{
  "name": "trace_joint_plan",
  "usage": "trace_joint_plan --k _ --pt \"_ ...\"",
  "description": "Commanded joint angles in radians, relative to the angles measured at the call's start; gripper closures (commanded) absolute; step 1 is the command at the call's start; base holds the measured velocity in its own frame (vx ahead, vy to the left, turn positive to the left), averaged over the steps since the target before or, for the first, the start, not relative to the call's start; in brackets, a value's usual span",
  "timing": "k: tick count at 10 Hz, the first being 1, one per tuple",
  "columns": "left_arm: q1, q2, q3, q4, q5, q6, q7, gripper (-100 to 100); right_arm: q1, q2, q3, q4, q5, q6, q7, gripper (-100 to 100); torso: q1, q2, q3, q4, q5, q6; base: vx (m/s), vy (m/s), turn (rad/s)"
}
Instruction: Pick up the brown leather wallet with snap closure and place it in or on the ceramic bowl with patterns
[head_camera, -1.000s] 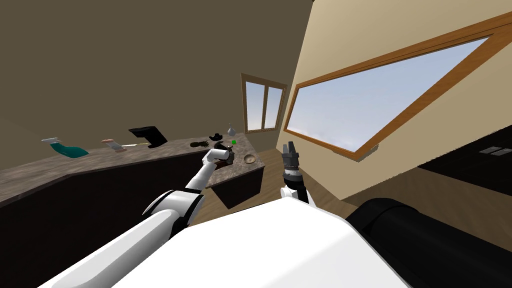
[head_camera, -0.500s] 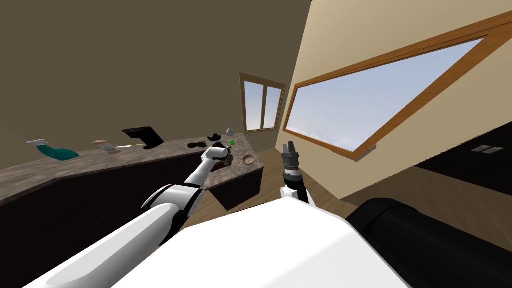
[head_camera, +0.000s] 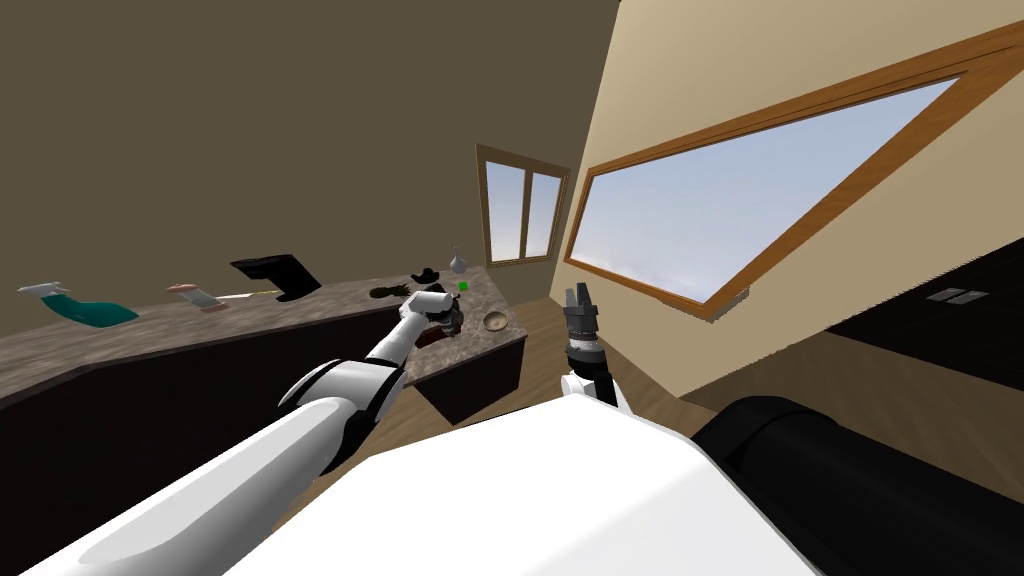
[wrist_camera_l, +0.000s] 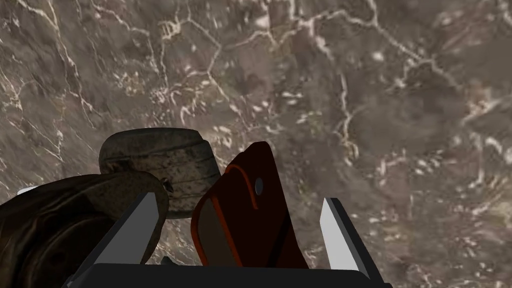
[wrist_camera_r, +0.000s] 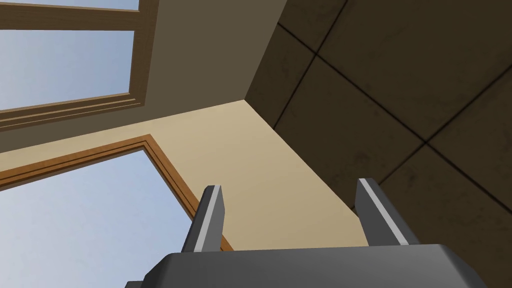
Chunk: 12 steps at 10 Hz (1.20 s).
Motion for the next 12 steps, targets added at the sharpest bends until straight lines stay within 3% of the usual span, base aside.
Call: trace_joint_plan --k 1,2,4,5,6,9,12 --pt "-0.009 0.004 0.002 0.036 0.004 0.002 -0.003 -100 0.000 0.000 0.000 0.000 0.000 0.000 0.000 0 0.000 0.000 0.000 0.000 0.000 0.000 0.012 -0.006 0.004" --pt "-0.040 0.019 0.004 0.071 0.014 0.046 0.013 -100 0.000 0.000 0.000 0.000 0.000 0.000 0.000 0 0.000 0.000 0.000 0.000 0.000 0.000 0.029 -0.010 -0.042" --pt "-0.040 0.019 0.004 0.092 0.014 0.046 0.013 -100 0.000 0.000 0.000 0.000 0.000 0.000 0.000 0 0.000 0.000 0.000 0.000 0.000 0.000 0.023 -0.007 -0.009" --pt "-0.069 0.035 0.007 0.130 0.024 0.087 0.028 -100 0.000 0.000 0.000 0.000 0.000 0.000 0.000 0 0.000 0.000 0.000 0.000 0.000 0.000 0.022 -0.014 -0.038" --pt "-0.069 0.035 0.007 0.144 0.024 0.087 0.028 -100 0.000 0.000 0.000 0.000 0.000 0.000 0.000 0 0.000 0.000 0.000 0.000 0.000 0.000 0.027 -0.009 -0.020" --pt "-0.120 0.069 0.011 0.237 0.042 0.160 0.055 -100 0.000 0.000 0.000 0.000 0.000 0.000 0.000 0 0.000 -0.001 0.000 0.000 0.000 0.000 0.033 -0.011 -0.028" --pt "-0.142 0.086 0.013 0.277 0.050 0.191 0.066 -100 0.000 0.000 0.000 0.000 0.000 0.000 0.000 0 0.000 0.000 0.000 0.000 0.000 0.000 0.028 -0.012 -0.020"
